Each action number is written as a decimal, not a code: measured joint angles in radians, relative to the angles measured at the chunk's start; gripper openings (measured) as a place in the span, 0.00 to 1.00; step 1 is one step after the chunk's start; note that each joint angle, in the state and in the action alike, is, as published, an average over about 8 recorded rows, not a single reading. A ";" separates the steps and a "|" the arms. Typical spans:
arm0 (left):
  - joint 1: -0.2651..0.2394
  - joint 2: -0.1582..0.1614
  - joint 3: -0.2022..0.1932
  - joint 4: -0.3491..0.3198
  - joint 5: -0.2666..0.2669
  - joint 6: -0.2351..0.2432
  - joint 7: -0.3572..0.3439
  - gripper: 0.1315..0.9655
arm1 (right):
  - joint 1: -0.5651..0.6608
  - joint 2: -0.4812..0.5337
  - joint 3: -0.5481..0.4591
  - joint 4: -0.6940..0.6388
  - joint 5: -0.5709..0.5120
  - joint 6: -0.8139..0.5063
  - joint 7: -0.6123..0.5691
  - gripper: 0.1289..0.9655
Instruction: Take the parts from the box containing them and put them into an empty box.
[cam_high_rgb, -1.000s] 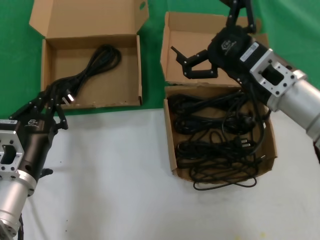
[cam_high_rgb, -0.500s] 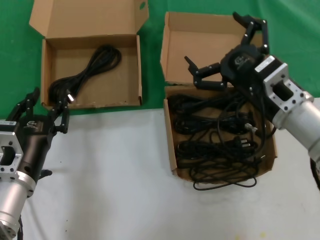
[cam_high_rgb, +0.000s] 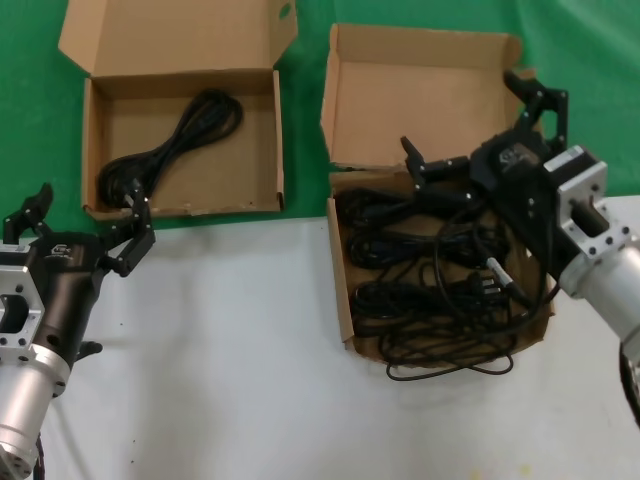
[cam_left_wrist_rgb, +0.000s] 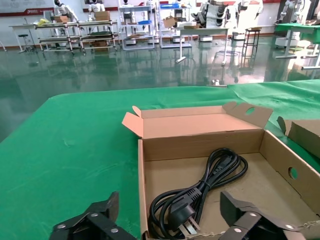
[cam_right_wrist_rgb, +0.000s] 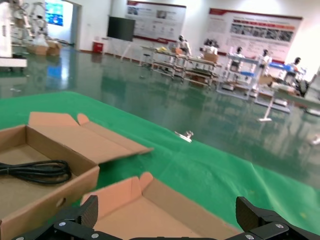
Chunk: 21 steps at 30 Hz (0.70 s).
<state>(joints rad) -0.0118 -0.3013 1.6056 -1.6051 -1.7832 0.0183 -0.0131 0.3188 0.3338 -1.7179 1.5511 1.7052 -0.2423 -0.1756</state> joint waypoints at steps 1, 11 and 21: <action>0.000 0.000 0.000 0.000 0.000 0.000 0.000 0.64 | -0.007 -0.001 0.003 0.001 0.002 0.006 0.004 1.00; 0.003 0.000 -0.001 0.001 -0.004 -0.005 0.003 0.79 | -0.084 -0.009 0.031 0.013 0.025 0.064 0.046 1.00; 0.006 0.001 -0.003 0.003 -0.008 -0.009 0.007 0.94 | -0.160 -0.017 0.059 0.025 0.048 0.122 0.088 1.00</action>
<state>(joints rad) -0.0059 -0.3006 1.6028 -1.6026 -1.7916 0.0091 -0.0065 0.1584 0.3168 -1.6586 1.5758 1.7529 -0.1204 -0.0873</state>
